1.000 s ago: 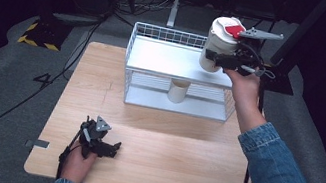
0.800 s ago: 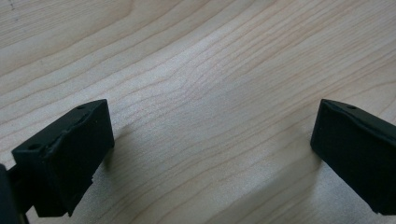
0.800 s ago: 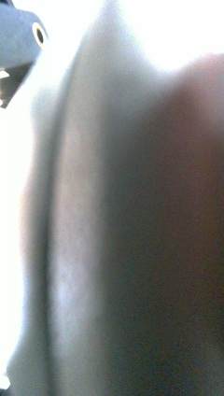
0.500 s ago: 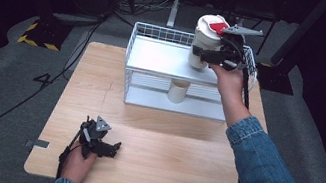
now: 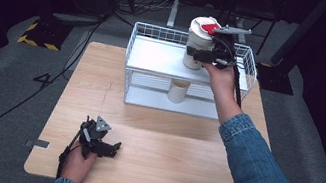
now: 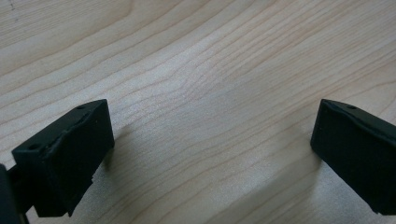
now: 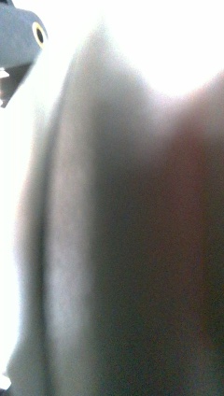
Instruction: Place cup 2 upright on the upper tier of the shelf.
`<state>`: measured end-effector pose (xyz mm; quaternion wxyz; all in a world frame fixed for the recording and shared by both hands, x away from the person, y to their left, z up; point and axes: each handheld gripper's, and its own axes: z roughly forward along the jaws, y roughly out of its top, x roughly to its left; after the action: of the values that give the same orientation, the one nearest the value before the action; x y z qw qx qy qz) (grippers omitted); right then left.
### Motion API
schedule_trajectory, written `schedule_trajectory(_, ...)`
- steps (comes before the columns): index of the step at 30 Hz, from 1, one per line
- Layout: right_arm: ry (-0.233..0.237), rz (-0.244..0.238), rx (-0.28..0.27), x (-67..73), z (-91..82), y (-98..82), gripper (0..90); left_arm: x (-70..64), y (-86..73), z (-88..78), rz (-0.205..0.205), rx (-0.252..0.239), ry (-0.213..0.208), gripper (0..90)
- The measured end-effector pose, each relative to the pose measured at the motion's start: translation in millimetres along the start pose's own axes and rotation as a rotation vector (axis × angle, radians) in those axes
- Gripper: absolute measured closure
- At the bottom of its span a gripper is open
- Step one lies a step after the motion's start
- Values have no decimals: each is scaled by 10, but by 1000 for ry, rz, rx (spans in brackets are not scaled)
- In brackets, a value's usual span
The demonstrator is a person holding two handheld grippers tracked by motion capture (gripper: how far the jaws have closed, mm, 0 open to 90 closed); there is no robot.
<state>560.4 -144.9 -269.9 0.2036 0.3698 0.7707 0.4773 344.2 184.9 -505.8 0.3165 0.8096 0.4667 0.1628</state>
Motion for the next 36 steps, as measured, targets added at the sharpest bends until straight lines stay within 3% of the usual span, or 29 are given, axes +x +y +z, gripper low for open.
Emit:
schedule_trajectory(16, 5, 11, 15, -15, 47, -15, 130, -1, 0, 0, -1, 0, -1, 0)
schedule_trajectory(36, 18, 3, -4, -44, 37, -53, 143, 0, 0, 0, 0, 0, -1, 0)
